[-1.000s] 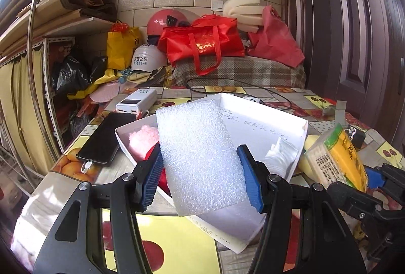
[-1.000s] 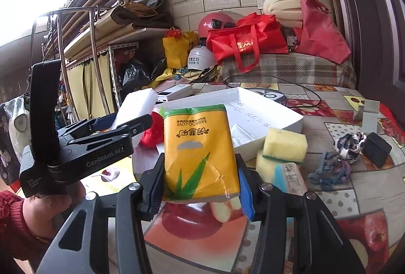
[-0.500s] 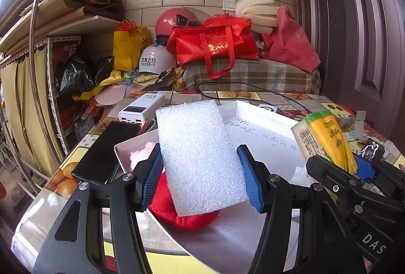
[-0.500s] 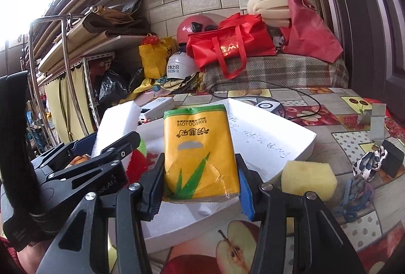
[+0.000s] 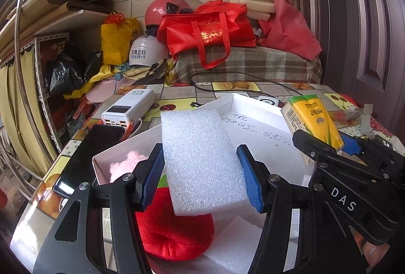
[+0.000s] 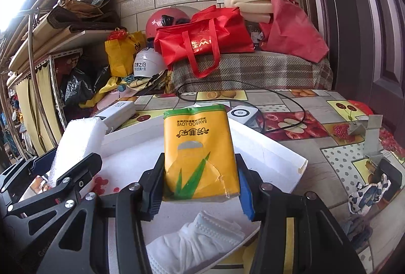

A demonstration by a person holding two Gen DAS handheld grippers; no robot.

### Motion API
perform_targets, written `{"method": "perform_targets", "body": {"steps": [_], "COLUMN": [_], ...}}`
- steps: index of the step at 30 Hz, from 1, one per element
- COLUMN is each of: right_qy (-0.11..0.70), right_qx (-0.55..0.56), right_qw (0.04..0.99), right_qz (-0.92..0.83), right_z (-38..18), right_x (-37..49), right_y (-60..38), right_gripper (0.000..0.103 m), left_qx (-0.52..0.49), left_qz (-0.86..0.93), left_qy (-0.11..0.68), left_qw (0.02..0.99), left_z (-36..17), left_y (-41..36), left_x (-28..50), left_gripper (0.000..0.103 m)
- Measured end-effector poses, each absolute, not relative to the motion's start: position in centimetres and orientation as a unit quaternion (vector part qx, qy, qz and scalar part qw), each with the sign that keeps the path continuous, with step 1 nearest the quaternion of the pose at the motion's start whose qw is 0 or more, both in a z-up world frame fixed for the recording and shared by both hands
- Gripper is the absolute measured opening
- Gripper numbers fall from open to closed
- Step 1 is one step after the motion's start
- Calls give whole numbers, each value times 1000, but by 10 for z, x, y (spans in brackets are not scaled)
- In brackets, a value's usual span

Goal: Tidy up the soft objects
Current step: 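Carry the foam block into the tray with left tool while right tool drops tissue pack, then grasp the braided rope knot with left tool while right tool grasps blue tissue pack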

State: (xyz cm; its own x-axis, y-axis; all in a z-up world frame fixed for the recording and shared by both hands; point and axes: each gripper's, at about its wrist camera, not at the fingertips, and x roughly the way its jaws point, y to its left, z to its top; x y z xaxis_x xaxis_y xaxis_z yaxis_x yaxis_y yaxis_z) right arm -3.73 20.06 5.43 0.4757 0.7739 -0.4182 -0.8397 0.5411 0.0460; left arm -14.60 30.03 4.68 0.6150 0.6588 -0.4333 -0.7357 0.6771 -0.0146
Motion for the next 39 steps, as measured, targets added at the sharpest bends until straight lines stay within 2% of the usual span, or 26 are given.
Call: {"method": "perform_targets", "body": {"steps": [15,16,18,20,22,23,28,30,32,39], "right_qy": [207,206,203,204,213,218,210,201,193,176], "right_qx": [-93,-95,-98,-90,-77,-72,-73,-73,-72,-82], "right_qw": [850,850,855,862,864,863,867,871,878,862], "right_qz": [475,474,467,456,450,451,446,442,431,468], "right_z": [55,55,55,56,55,55,56,57,58,58], "right_x": [-38,-38,-39,-36,-30,-27,-29,-33,-35,-75], "right_y": [207,207,208,205,202,201,200,198,195,180], "right_gripper": [52,54,64,76,84,86,89,93,103,103], "left_qx": [-84,-83,-91,-109,-119,-121,-122,-132,-146,-171], "left_qz": [418,429,450,461,468,472,488,493,499,507], "left_qy": [202,197,187,179,173,171,152,137,121,83], "left_qw": [882,878,868,862,858,857,851,849,845,841], "left_z": [47,47,47,47,47,47,50,50,51,52], "left_y": [298,298,300,306,309,309,307,307,309,309], "left_x": [-149,-152,-158,-165,-169,-170,-176,-183,-192,-210], "left_gripper": [59,60,72,88,97,101,103,103,103,103]}}
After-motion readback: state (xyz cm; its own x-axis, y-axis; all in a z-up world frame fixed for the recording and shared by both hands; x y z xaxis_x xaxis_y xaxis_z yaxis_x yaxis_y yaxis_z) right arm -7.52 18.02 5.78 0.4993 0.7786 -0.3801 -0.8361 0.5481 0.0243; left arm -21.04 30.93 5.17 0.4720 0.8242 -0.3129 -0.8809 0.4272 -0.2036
